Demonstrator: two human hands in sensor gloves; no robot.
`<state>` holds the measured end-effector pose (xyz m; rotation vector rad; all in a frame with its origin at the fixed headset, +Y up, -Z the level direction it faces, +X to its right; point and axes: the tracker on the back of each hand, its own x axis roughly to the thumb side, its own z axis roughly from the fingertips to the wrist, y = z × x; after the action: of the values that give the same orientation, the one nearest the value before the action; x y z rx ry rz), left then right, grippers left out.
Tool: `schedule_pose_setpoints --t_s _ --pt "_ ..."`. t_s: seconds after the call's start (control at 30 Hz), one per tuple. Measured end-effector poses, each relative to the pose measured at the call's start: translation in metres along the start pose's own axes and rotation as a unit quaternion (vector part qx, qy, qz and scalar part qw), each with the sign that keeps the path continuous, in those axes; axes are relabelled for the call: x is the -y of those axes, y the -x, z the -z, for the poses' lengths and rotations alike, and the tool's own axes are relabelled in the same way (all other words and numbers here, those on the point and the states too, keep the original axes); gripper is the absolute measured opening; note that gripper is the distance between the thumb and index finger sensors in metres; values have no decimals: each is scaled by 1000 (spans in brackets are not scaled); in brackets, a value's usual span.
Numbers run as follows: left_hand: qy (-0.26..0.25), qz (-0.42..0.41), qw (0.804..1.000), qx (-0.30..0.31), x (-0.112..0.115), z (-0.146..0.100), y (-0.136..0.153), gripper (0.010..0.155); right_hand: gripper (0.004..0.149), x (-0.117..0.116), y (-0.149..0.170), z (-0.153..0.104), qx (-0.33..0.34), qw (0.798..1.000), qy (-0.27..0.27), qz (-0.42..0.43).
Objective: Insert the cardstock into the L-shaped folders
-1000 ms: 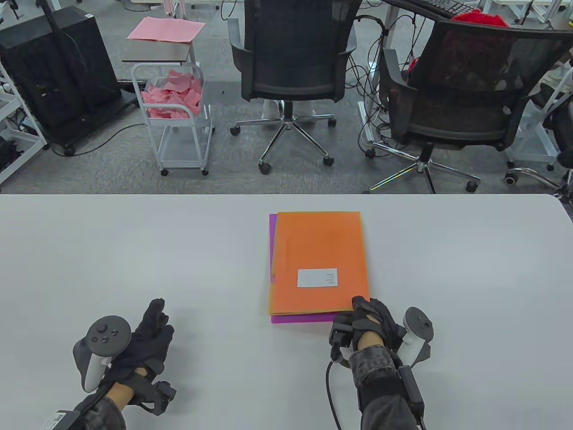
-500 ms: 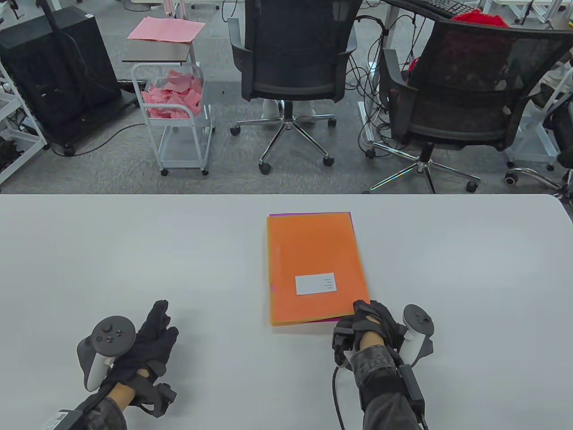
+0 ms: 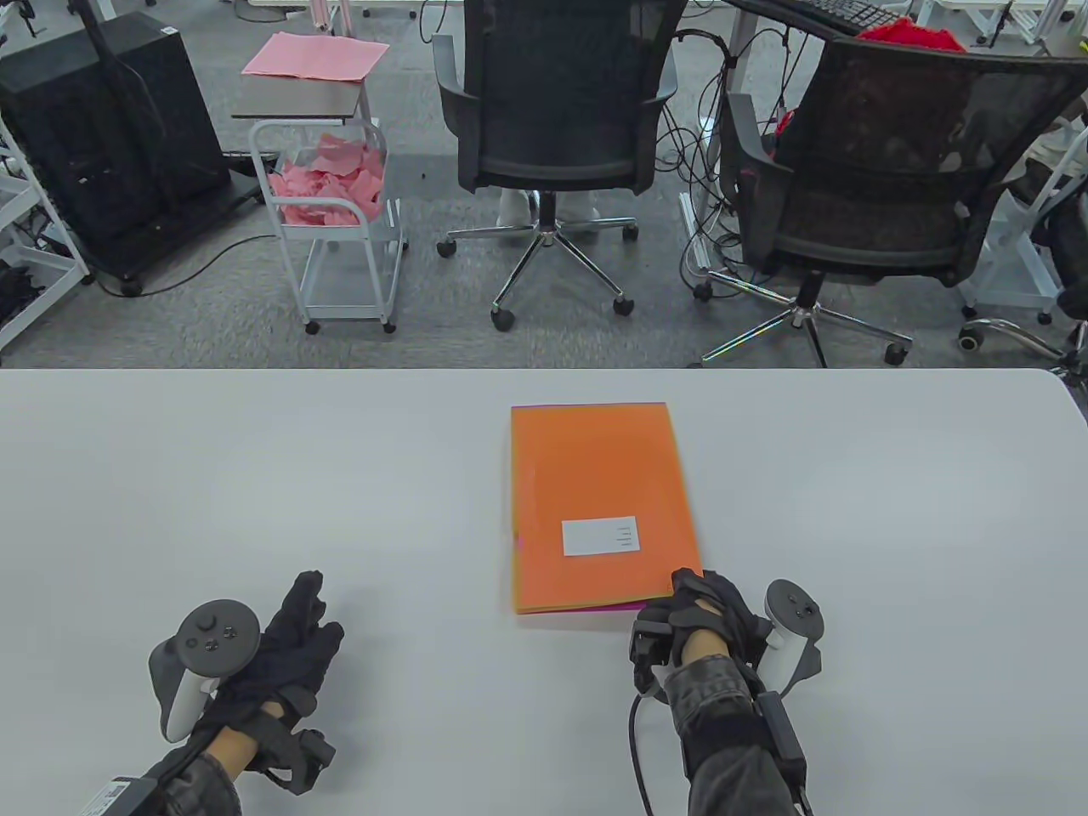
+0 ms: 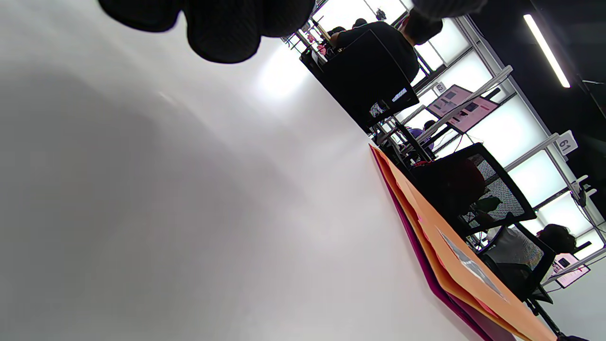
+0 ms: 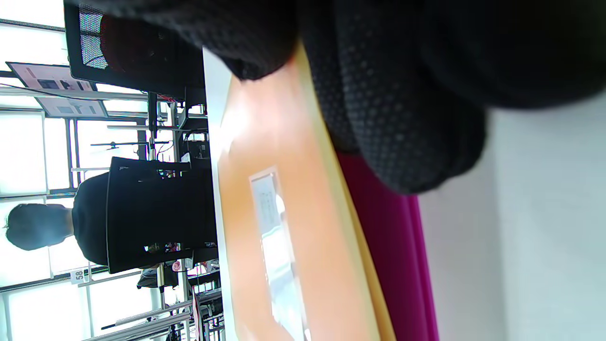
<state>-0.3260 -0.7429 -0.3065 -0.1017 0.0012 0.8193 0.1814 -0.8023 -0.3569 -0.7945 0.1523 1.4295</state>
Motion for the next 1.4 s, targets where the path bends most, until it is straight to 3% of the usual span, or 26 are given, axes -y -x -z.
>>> schedule_pose_setpoints --t_s 0.4,0.73,0.93,1.03,1.1,1.17,1.23,1.4 --pt "8 -1 1000 3 1 1 0 76 77 1 0 -13 -12 1000 -13 16" --pt "16 -6 1000 10 1 1 -2 76 81 1 -6 -33 -24 999 -35 19" --pt "19 -3 1000 23 2 2 -3 77 79 8 -14 -50 38 996 -77 -10" --pt "16 22 999 32 2 1 -4 85 78 8 -21 -56 126 980 -139 -66" --pt "7 68 996 51 0 1 -6 91 80 8 -25 -65 196 961 -148 -128" --pt "1 128 989 68 -2 0 -8 94 82 7 -28 -75 253 937 -90 -225" --pt "-3 203 975 87 -1 0 -10 97 86 4 -31 -85 316 880 -49 -351" --pt "32 360 929 77 9 0 -13 105 94 -9 -26 -97 361 731 -9 -579"
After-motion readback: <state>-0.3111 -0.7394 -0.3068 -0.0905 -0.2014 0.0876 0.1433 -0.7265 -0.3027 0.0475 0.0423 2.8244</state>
